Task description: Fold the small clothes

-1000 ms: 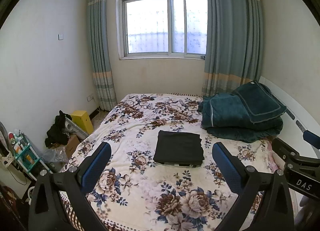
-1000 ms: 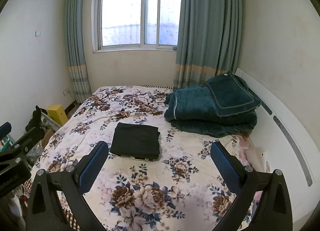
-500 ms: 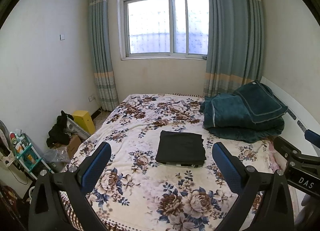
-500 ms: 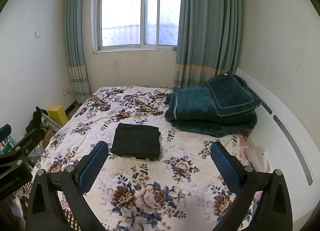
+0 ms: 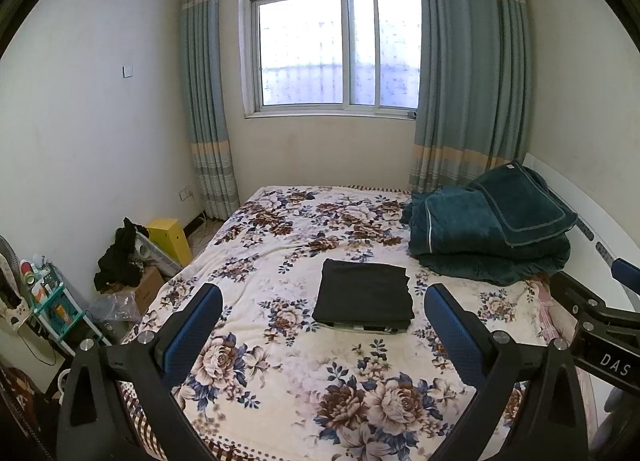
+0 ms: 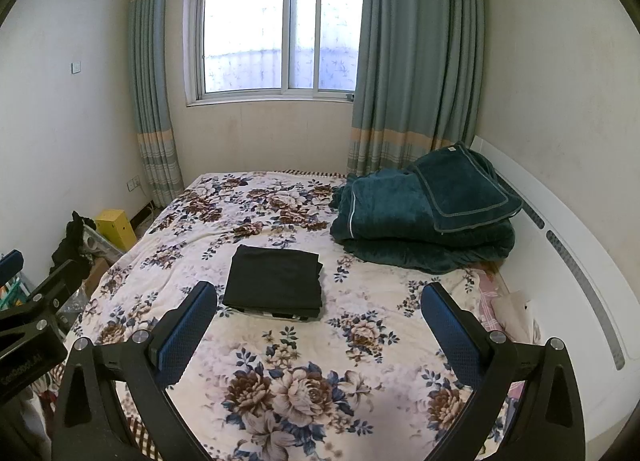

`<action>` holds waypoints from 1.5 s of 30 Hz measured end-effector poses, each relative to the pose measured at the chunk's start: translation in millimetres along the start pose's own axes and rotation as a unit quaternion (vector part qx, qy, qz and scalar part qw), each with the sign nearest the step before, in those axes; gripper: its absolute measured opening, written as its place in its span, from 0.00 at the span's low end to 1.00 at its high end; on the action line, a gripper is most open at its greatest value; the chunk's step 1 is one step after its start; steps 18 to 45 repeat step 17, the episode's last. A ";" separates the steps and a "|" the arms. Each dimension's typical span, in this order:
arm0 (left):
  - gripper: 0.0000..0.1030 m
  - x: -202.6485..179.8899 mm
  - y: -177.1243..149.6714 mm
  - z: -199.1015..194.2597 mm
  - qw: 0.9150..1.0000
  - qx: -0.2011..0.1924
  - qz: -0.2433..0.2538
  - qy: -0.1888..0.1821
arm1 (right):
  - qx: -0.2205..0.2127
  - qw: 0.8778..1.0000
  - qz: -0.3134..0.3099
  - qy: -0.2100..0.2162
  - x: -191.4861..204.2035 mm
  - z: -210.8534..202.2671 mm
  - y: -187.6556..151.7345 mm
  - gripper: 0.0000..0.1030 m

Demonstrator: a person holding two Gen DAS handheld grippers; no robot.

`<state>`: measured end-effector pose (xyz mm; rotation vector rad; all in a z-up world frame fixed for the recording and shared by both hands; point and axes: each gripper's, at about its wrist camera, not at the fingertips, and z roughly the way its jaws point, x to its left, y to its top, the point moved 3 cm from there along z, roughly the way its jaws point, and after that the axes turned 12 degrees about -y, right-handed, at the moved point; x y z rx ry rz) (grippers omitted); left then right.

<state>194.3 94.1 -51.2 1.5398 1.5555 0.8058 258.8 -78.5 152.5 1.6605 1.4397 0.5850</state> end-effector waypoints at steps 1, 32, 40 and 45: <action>1.00 -0.1 0.1 -0.2 1.000 0.001 0.000 0.000 | 0.000 1.000 0.001 0.000 -0.3 -0.2 -0.1 1.00; 1.00 1.0 -2.0 -2.4 1.000 -0.005 0.000 0.005 | 0.001 1.000 -0.001 0.002 0.2 0.4 -0.3 1.00; 1.00 1.0 -2.0 -2.4 1.000 -0.005 0.000 0.005 | 0.001 1.000 -0.001 0.002 0.2 0.4 -0.3 1.00; 1.00 1.0 -2.0 -2.4 1.000 -0.005 0.000 0.005 | 0.001 1.000 -0.001 0.002 0.2 0.4 -0.3 1.00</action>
